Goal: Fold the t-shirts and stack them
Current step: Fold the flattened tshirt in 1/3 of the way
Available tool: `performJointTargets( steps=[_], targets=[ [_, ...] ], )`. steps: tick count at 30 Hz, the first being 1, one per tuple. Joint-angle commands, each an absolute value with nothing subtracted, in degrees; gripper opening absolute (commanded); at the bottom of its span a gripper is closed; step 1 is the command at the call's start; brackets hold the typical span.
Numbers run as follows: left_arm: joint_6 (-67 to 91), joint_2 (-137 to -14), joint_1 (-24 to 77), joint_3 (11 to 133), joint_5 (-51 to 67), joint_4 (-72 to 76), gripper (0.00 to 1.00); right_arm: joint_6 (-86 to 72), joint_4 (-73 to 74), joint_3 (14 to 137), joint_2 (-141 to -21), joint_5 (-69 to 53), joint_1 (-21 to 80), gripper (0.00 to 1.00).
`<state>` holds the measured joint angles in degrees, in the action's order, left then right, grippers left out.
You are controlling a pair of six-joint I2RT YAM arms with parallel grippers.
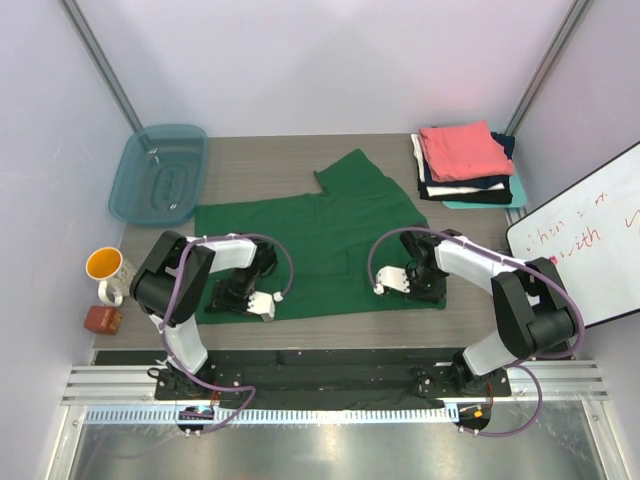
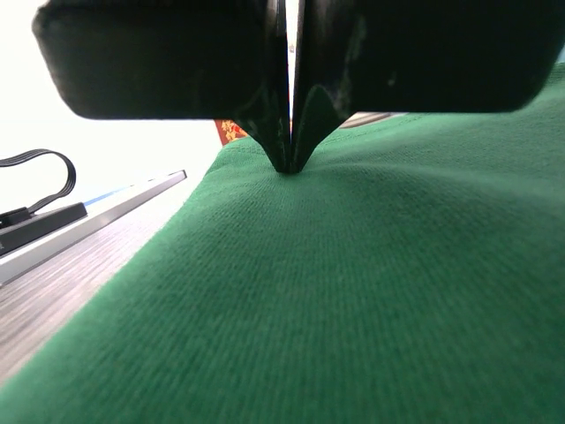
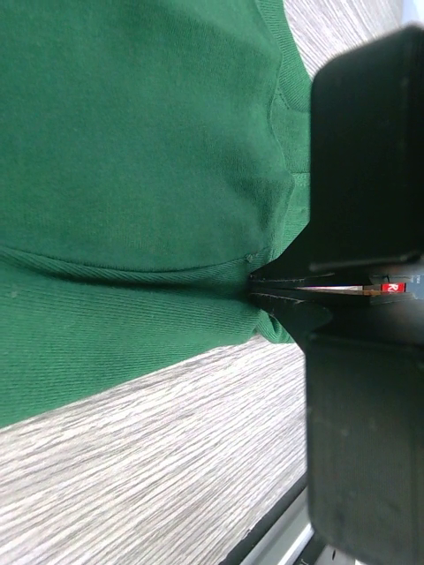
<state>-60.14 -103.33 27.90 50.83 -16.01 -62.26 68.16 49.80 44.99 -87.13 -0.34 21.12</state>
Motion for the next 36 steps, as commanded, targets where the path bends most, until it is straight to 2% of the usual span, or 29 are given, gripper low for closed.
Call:
performJointTargets(
  steps=[1, 16, 28, 33, 34, 35, 36],
  targets=[
    [-59.2, -104.7, 29.6, 46.0, -9.8, -54.9, 0.0, 68.4, 52.4, 39.2, -89.6, 0.7, 20.7, 0.04],
    [-58.0, -102.2, 30.1, 44.4, -10.7, -54.6, 0.0, 72.0, 63.9, 41.4, -88.6, -7.3, 21.4, 0.05],
    [-57.9, -99.1, 30.1, 43.7, -11.3, -56.2, 0.0, 70.2, 63.6, 40.3, -86.0, -8.7, 23.3, 0.06],
    [-57.5, -95.3, 30.0, 46.1, -12.0, -59.6, 0.0, 68.9, 66.7, 42.4, -83.1, -8.9, 24.4, 0.22],
    [-57.7, -94.2, 30.0, 46.8, -12.0, -61.3, 0.0, 68.9, 67.3, 43.0, -82.5, -8.7, 24.5, 0.31],
    [-57.7, -92.4, 30.0, 48.1, -12.0, -62.5, 0.01, 68.8, 67.8, 44.5, -81.8, -8.4, 24.6, 0.35],
    [-57.9, -91.2, 30.0, 48.9, -12.0, -63.4, 0.08, 68.7, 68.7, 45.4, -81.4, -8.1, 24.6, 0.4]
  ],
)
